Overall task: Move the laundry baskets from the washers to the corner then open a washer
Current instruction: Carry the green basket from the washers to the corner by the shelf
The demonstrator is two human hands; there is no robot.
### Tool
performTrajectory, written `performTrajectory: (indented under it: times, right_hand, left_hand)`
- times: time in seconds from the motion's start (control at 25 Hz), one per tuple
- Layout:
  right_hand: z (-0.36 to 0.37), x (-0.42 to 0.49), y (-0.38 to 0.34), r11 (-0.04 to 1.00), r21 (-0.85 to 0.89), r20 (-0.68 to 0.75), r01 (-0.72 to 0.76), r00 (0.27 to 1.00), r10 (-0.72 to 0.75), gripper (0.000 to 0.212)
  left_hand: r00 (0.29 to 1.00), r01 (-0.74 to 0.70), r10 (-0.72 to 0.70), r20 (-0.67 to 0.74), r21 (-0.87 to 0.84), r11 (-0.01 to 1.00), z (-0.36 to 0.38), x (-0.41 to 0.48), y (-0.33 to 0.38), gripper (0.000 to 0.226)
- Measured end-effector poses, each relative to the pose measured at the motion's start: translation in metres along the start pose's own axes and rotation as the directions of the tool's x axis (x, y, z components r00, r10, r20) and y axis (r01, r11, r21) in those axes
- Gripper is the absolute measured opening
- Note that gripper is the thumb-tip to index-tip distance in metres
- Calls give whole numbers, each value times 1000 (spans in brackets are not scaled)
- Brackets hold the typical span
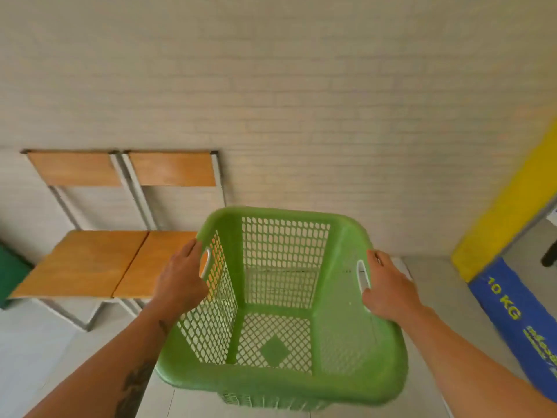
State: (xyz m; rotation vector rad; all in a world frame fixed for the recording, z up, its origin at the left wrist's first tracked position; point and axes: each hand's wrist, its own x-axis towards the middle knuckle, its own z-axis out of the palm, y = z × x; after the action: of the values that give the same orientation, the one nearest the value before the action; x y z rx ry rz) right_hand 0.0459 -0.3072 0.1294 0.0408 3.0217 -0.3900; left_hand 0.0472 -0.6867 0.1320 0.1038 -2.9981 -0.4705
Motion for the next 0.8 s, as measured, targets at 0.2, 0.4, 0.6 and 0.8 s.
performTrajectory:
  times: [0.2,0.4,0.6,0.8]
  right_hand:
    - [3,-26,-156,964,-59,51,259,965,-257,82]
    - [29,-93,-308,902,-81,41,425,905,-423,82]
    - [61,-158,-442,853,-70,38,518,856,-516,82]
    - [77,-172,-564,808,-91,64,582,813,-579,90]
  left_hand:
    - [959,248,-243,-148,16,969,-78,-106,-129,78]
    - [891,386,-371,-261,7,922,-150,-220,-251,73]
    - [816,495,-460,-349,15,869,-209,-310,-363,71]
    - [771,544,-496,-399,10,839,-258,-336,-459,76]
